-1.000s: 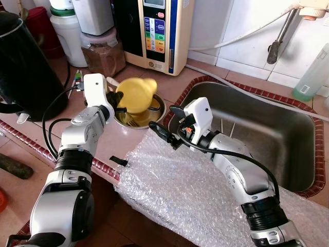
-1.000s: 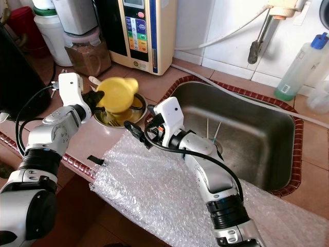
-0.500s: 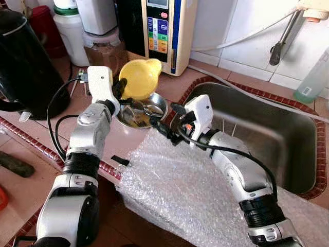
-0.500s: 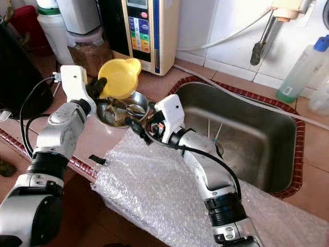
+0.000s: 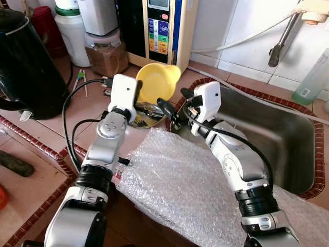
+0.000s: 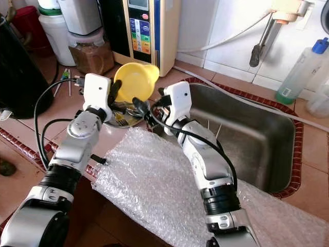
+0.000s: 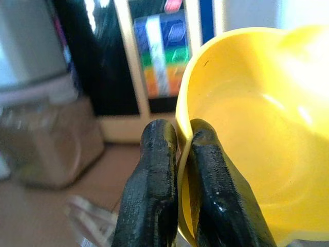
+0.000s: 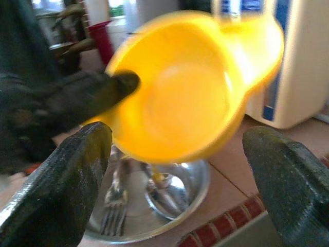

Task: Kitchen organization

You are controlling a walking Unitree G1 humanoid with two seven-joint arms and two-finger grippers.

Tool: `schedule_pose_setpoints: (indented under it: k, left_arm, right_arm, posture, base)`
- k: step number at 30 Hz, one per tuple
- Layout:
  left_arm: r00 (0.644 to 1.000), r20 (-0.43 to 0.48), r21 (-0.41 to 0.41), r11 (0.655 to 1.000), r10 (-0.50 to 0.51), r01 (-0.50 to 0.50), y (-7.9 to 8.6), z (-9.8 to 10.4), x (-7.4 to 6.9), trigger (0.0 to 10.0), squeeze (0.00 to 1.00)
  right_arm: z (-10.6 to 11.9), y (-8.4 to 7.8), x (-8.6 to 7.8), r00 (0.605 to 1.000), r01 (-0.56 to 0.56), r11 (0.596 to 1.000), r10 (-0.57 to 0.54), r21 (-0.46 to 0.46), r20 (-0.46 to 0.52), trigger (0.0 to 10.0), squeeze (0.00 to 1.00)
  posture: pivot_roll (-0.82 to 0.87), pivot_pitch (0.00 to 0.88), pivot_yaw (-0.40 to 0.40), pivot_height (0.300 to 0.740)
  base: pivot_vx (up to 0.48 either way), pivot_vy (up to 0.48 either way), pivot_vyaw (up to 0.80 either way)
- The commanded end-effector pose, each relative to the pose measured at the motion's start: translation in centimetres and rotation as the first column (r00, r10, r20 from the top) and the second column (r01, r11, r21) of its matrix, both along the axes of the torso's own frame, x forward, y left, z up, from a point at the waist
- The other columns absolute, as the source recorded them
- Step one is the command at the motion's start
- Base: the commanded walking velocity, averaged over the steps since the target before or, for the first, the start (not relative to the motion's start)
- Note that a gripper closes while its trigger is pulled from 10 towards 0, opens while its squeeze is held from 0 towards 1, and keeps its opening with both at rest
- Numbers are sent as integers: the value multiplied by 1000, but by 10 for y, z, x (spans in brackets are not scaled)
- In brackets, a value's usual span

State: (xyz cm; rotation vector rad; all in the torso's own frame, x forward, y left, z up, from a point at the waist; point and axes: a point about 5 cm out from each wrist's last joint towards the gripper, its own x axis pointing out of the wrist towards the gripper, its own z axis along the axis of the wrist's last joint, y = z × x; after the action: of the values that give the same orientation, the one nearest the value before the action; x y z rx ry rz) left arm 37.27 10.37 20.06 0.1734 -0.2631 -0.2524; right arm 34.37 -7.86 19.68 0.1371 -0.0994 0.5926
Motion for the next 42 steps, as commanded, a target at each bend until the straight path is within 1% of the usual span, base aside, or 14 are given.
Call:
schedule_pose_setpoints:
  k: [1,4,5,13,19,27,33,34,35,36,37,40,41,42]
  left_arm:
    - [999,43,14,1000,-18,18,-3,5,-3,0,0]
    - [997,62,12,999,-40,40,-10,6,-6,0,0]
    - [997,65,16,999,-53,52,-12,5,-7,0,0]
    - [995,63,10,997,-74,73,-17,0,-10,0,0]
    - [993,89,-2,997,-74,75,-17,4,-10,0,0]
    - [990,100,-7,995,-96,98,-21,3,-10,0,0]
    - [986,110,2,992,-124,125,-28,5,-10,0,0]
    - [985,113,4,992,-129,130,-29,6,-10,0,0]
    - [985,114,4,991,-130,131,-29,6,-10,0,0]
    - [985,114,4,991,-130,131,-29,6,-10,0,0]
    - [985,113,5,991,-131,131,-29,6,-10,0,0]
    - [985,112,4,991,-130,131,-28,5,-9,0,0]
    - [985,112,2,992,-129,129,-28,6,-9,0,0]
    - [985,112,2,992,-129,129,-28,6,-9,0,0]
  right_arm:
    - [2,-3,4,1000,28,999,-27,31,-14,10000,0]
    - [4,-4,6,999,38,999,-37,35,-15,10000,0]
    - [5,-5,7,998,57,997,-57,47,-16,0,0]
    - [9,-19,19,984,174,981,-172,89,-34,0,0]
    - [8,-31,27,961,263,954,-246,146,-126,0,0]
    - [2,-28,28,964,229,964,-206,133,-167,0,0]
    - [-1,-21,27,971,184,981,-170,70,-167,0,0]
    - [-4,-19,26,970,183,982,-171,55,-175,5333,0]
    - [-5,-19,26,969,186,981,-174,52,-176,5333,0]
    - [-6,-19,27,968,193,980,-181,48,-176,10000,569]
    - [-6,-19,27,967,193,980,-182,47,-180,10000,1000]
    - [-7,-17,27,966,188,981,-178,40,-188,10000,1000]
    - [-9,-20,29,962,196,980,-185,36,-199,2000,871]
    - [-9,-20,29,962,196,980,-185,36,-199,2000,871]
  posture:
    - [-10,25,-9,740]
    - [-9,25,-13,740]
    - [-9,24,-15,740]
    - [-9,14,-25,740]
    - [-24,4,-37,740]
    - [-33,0,-39,740]
    - [-34,0,-32,740]
    - [-32,0,-30,740]
    - [-32,0,-30,740]
    - [-32,0,-32,740]
    - [-31,0,-33,740]
    - [-31,0,-33,740]
    - [-29,0,-34,740]
    - [-29,0,-34,740]
  base:
    - [0,0,0]
    - [0,0,0]
    - [0,0,0]
    - [0,0,0]
    - [0,0,0]
    - [0,0,0]
    - [0,0,0]
    - [0,0,0]
    - [0,0,0]
    - [0,0,0]
    - [0,0,0]
    - [0,0,0]
    - [0,0,0]
    - [0,0,0]
